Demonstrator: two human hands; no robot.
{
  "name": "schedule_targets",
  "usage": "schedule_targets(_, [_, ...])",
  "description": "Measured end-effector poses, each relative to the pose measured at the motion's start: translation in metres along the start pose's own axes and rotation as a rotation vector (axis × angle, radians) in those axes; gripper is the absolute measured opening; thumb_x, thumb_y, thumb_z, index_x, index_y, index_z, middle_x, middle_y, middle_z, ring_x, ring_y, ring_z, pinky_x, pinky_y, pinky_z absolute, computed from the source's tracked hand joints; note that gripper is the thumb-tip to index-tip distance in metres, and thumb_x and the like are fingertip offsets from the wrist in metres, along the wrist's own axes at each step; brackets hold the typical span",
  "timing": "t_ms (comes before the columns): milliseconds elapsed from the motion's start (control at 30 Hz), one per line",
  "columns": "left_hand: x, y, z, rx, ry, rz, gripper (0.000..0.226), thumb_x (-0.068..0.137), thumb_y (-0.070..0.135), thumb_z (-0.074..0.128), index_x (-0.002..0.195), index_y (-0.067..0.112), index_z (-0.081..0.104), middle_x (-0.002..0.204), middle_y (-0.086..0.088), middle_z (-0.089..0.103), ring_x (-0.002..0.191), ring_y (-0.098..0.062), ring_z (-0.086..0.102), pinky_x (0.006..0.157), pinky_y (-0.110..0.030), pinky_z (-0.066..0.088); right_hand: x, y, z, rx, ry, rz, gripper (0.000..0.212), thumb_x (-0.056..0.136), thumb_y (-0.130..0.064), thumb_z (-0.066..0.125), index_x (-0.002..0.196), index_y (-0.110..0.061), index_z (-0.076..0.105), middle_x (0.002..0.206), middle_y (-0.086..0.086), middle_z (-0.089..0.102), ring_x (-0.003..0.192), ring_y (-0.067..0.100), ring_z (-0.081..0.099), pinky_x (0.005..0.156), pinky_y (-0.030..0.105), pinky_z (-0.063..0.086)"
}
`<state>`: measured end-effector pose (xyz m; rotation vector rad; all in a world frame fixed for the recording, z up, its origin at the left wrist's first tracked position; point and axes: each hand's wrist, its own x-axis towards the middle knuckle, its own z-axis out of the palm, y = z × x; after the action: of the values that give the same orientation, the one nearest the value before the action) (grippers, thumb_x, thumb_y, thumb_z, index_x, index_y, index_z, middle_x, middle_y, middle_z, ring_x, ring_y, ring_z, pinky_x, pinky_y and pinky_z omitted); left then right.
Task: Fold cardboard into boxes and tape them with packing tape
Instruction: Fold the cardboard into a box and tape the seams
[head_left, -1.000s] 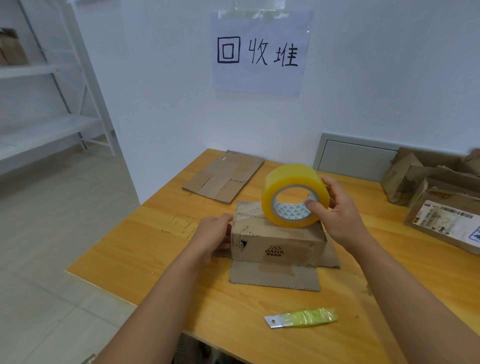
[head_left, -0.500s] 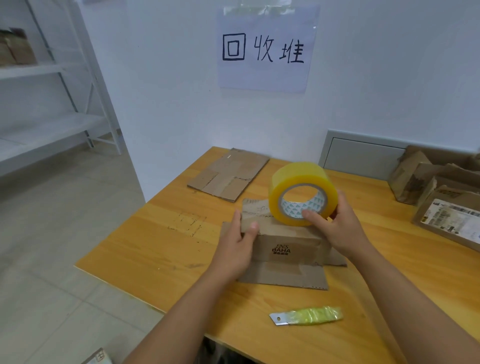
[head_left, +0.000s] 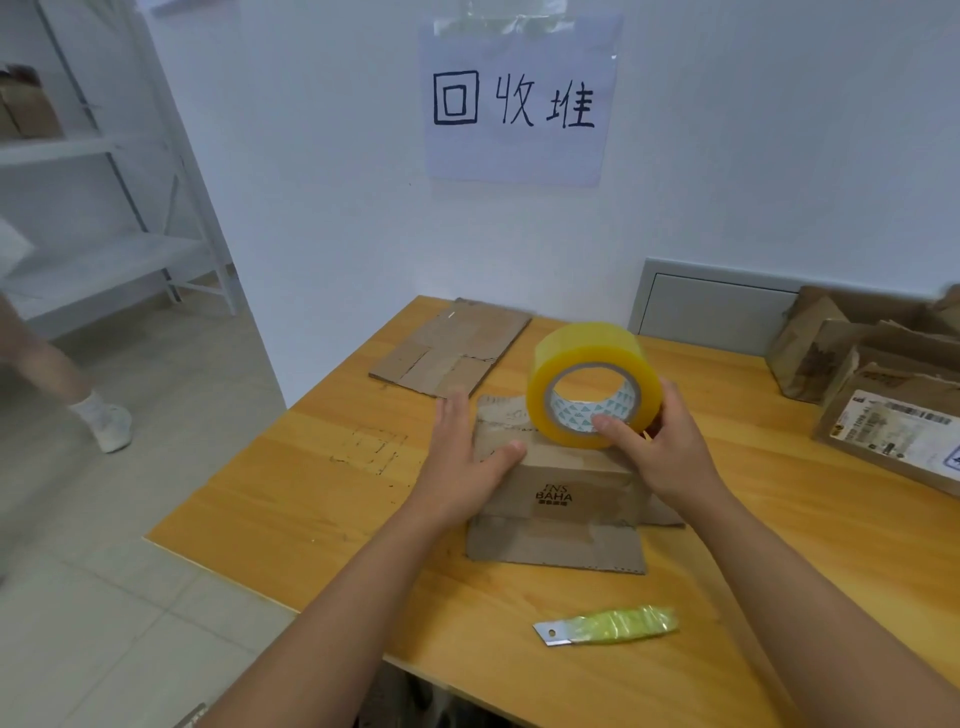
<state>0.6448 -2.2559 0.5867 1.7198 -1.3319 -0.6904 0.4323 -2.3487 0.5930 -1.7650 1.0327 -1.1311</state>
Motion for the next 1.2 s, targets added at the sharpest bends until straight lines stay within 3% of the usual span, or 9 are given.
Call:
schedule_targets(133, [0.007,0.001,-0.001,0.147,-0.013,0.194,0.078,0.091,0.051,0.063,0.155,0.029,0.024,0.158,0.011,0.033,0.139,-0.001,0.033,0.113,-0.038,0.037,0.001,-0.002,-0.001,0.012,-0.024,-0.016,0.047,0.082,-0.029,0.078,0.119,-0.028,0.049,0.1,-0.011,0.061,0.087,0.001,0.062,0.072,0.021,0.053])
schedule_targets(233, [0.009,0.001,-0.003,0.253,0.019,0.26,0.066,0.092,0.048,0.062,0.149,0.025,0.037,0.144,0.01,0.05,0.119,0.004,0.042,0.099,-0.027,0.041,0.004,-0.004,-0.008,0.002,-0.068,-0.03,0.049,0.084,-0.026,0.077,0.124,-0.025,0.05,0.101,-0.009,0.063,0.089,0.005,0.064,0.074,0.025,0.054])
schedule_targets(433, [0.01,0.002,-0.006,0.311,0.012,0.273,0.065,0.093,0.05,0.06,0.149,0.026,0.037,0.143,0.012,0.049,0.125,-0.005,0.046,0.106,-0.034,0.038,0.013,-0.012,-0.037,-0.079,0.027,-0.101,0.051,0.091,-0.009,0.067,0.134,-0.03,0.049,0.111,0.004,0.061,0.087,0.004,0.061,0.072,0.017,0.052])
schedule_targets(533, [0.01,0.001,-0.003,0.314,0.023,0.275,0.062,0.092,0.051,0.06,0.146,0.026,0.041,0.139,0.009,0.052,0.119,-0.006,0.047,0.099,-0.031,0.042,0.013,-0.008,-0.053,-0.069,0.075,-0.07,0.058,0.093,-0.006,0.064,0.141,-0.032,0.045,0.121,0.006,0.057,0.1,0.015,0.061,0.082,0.032,0.054])
schedule_targets(633, [0.01,-0.002,0.0,0.325,0.062,0.311,0.054,0.093,0.05,0.06,0.139,0.023,0.048,0.146,0.008,0.049,0.128,-0.01,0.047,0.1,-0.033,0.044,0.01,-0.006,-0.053,-0.053,0.06,-0.049,0.055,0.091,-0.005,0.066,0.138,-0.025,0.047,0.117,0.003,0.059,0.1,0.016,0.06,0.082,0.029,0.051])
schedule_targets(700, [0.008,-0.006,0.002,0.353,0.099,0.344,0.054,0.094,0.052,0.057,0.139,0.023,0.05,0.154,0.007,0.041,0.14,-0.009,0.038,0.112,-0.036,0.037,0.007,-0.006,-0.05,-0.027,0.067,-0.012,0.043,0.092,-0.008,0.067,0.128,-0.023,0.051,0.108,0.0,0.06,0.098,0.015,0.061,0.077,0.026,0.051])
schedule_targets(833, [0.003,-0.013,0.008,0.483,0.088,0.351,0.074,0.095,0.068,0.035,0.15,0.019,0.041,0.16,0.005,0.03,0.148,-0.006,0.02,0.12,-0.021,0.008,0.0,0.0,-0.042,0.087,0.026,0.119,0.024,0.094,-0.018,0.065,0.107,-0.032,0.051,0.106,0.003,0.06,0.098,0.019,0.064,0.08,0.042,0.06])
schedule_targets(1033, [0.005,-0.009,0.005,0.73,0.05,0.371,0.088,0.088,0.068,-0.001,0.152,0.02,0.036,0.161,0.002,0.027,0.151,-0.01,0.017,0.12,-0.024,0.001,-0.003,-0.002,-0.035,0.127,0.048,0.167,0.027,0.094,-0.021,0.066,0.111,-0.033,0.048,0.109,0.001,0.058,0.099,0.013,0.063,0.067,0.029,0.059])
schedule_targets(1200, [-0.002,-0.004,0.008,0.87,0.028,0.374,0.086,0.085,0.073,-0.006,0.156,0.034,0.023,0.165,0.0,0.017,0.153,-0.013,0.004,0.121,-0.031,-0.008,-0.006,-0.001,-0.035,0.126,0.057,0.173,0.03,0.093,-0.022,0.068,0.115,-0.03,0.049,0.108,-0.001,0.058,0.098,0.012,0.063,0.065,0.026,0.059])
